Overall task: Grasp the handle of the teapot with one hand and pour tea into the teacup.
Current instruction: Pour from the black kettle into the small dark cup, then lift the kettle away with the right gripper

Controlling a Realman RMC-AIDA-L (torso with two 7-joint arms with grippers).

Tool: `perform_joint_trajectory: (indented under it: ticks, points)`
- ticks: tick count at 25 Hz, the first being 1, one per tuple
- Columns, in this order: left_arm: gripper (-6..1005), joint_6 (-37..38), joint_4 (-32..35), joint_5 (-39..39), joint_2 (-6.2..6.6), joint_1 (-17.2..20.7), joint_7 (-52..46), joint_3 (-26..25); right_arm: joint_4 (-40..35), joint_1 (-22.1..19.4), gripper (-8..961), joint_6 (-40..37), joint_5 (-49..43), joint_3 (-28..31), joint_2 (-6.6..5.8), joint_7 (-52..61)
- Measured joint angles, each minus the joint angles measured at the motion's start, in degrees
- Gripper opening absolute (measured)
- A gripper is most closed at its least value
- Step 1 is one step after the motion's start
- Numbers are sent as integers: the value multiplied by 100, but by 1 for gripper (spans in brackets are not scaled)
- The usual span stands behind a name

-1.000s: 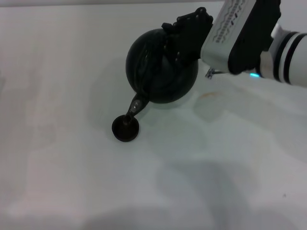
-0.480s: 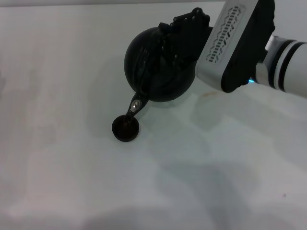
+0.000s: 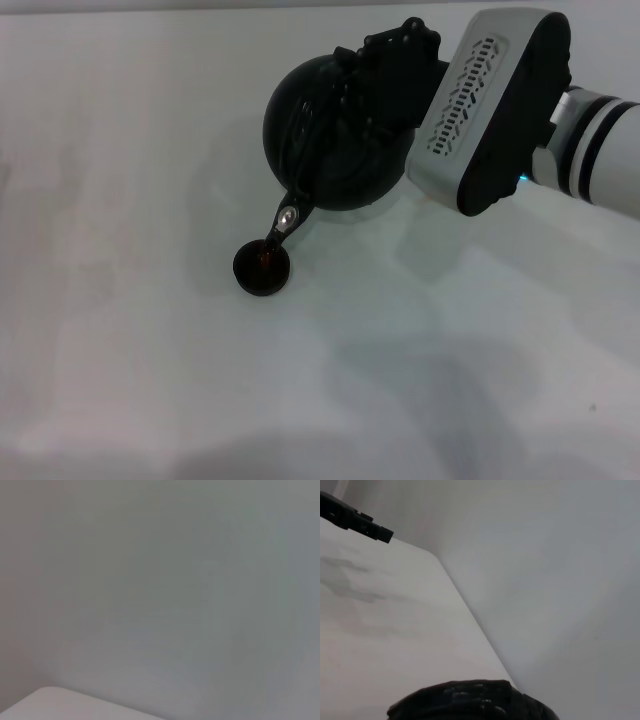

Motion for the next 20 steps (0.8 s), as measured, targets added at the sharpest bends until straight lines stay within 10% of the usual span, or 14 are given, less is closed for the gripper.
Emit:
perform_joint_trajectory:
  ticks: [20]
  points:
    - [888, -1, 0, -6, -9, -10, -8, -2, 47, -24, 145, 259, -16, -144, 10, -217]
